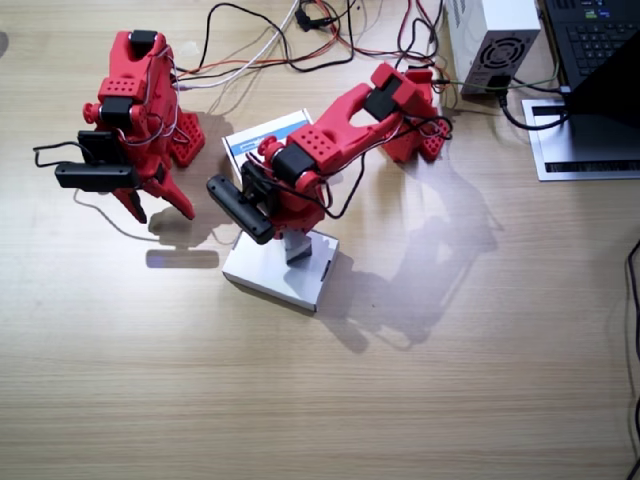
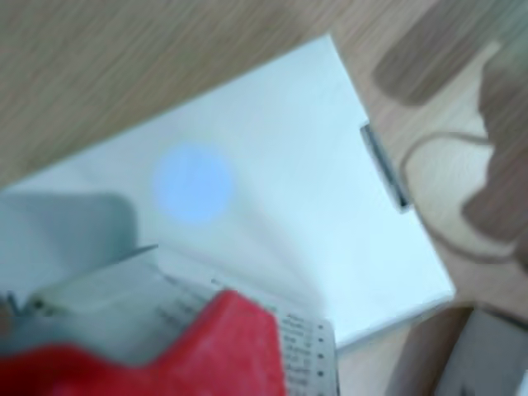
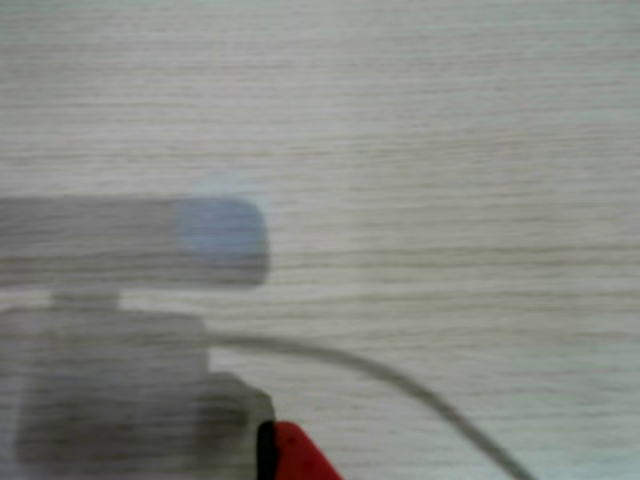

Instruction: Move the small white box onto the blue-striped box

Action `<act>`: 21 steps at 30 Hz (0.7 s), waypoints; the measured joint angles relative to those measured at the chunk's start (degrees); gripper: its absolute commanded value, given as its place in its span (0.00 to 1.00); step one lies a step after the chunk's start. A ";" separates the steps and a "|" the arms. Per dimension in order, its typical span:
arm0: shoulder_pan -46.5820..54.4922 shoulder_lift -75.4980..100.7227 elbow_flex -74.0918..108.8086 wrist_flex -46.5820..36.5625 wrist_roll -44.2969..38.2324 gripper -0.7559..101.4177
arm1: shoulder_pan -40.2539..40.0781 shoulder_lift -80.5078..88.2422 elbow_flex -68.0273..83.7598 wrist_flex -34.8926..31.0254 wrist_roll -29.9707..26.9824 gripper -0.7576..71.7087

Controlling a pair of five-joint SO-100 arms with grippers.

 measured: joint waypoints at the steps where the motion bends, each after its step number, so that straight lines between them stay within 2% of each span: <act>1: 0.79 1.58 1.85 0.53 0.00 0.13 | 0.00 0.00 0.00 0.00 0.00 0.60; 8: 23.73 12.57 15.73 0.97 -5.27 0.13 | -2.55 0.00 0.00 0.00 3.34 0.59; 14: 33.75 14.33 17.93 0.88 -5.27 0.21 | -2.90 0.00 0.00 0.00 3.96 0.57; 16: 33.05 14.41 18.54 0.62 -5.19 0.28 | -1.76 0.00 0.00 0.00 3.96 0.53; 20: 34.10 18.02 23.20 0.18 -7.65 0.48 | -1.85 0.00 0.00 0.88 3.96 0.53; 21: 34.01 18.46 23.20 0.00 -8.09 0.50 | -1.41 0.00 0.00 0.88 3.96 0.53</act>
